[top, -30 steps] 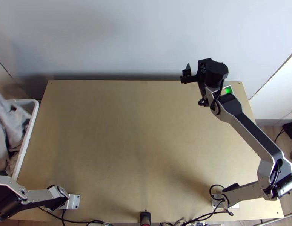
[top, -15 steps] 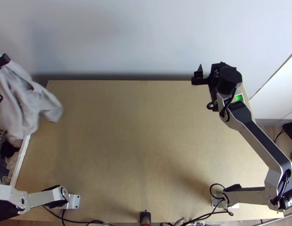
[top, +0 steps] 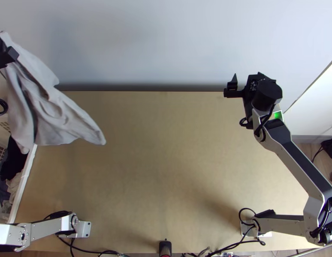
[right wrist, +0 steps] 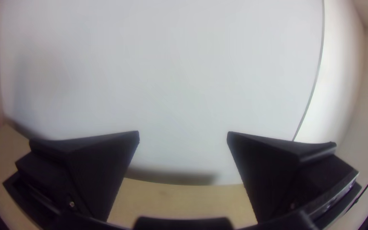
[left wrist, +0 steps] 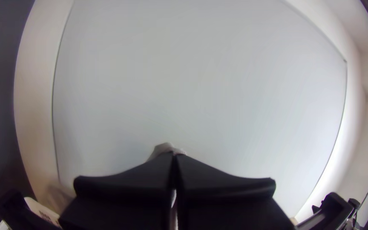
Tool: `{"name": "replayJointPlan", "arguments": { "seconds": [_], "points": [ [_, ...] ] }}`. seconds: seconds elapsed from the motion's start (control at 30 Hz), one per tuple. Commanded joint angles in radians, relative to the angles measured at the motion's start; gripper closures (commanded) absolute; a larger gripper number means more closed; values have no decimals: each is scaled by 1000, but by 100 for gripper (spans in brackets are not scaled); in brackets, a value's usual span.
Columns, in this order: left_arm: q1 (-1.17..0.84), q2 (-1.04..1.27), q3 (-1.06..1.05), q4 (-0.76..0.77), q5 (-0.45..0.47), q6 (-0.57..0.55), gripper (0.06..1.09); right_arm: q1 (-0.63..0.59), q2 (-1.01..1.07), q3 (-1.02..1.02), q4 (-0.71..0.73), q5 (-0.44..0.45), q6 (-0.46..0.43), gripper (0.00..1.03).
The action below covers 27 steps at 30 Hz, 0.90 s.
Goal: Fold the t-shirt
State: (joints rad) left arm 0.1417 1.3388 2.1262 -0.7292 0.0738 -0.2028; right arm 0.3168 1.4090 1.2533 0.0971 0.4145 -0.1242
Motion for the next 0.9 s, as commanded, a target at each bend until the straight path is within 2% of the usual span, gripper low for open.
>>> {"name": "replayJointPlan", "arguments": {
  "seconds": [0.0,0.3,0.43,0.63,0.87],
  "points": [
    [-140,-7,54,-21,-6,-17,105,-15,-13,-14,10,0,9,7],
    [-375,-6,41,-30,-16,-14,105,-44,-50,-63,38,0,11,7],
    [-504,7,34,-29,-54,-6,105,-58,-62,-75,46,0,11,7],
    [-699,37,-29,11,-174,59,105,-87,-84,-101,47,-2,18,7],
    [-820,118,-31,76,-244,94,105,-93,-120,-170,52,-10,21,7]
  ]
}}
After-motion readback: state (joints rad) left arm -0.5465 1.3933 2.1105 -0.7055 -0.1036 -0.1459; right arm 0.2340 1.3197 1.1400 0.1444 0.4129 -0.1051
